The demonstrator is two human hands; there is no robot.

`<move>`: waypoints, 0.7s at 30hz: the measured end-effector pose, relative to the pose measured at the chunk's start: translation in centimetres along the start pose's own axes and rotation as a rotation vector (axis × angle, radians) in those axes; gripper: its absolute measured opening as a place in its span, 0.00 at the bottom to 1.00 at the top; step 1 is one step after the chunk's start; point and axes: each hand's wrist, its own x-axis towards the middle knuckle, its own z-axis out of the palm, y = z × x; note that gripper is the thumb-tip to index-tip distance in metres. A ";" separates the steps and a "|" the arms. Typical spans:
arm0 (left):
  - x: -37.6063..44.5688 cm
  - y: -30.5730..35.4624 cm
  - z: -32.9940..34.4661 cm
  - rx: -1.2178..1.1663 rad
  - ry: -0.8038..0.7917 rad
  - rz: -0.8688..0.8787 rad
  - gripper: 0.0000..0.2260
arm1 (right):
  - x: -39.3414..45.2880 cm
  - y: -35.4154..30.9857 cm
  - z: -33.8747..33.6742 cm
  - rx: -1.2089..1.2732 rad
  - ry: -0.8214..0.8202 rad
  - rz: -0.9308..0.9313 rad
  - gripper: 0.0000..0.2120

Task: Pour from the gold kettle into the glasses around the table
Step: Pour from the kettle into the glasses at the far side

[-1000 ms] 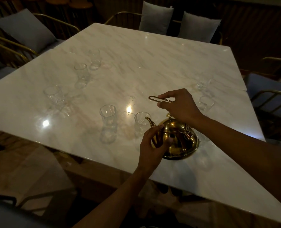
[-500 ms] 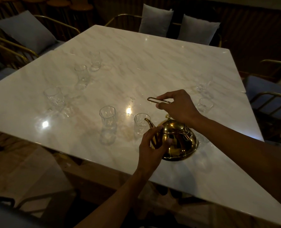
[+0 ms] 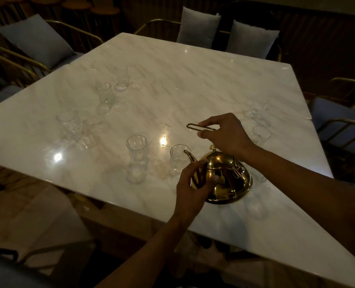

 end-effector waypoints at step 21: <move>0.4 0.6 0.3 -0.031 0.005 -0.007 0.22 | 1.0 -0.6 -0.5 -0.074 0.001 -0.070 0.15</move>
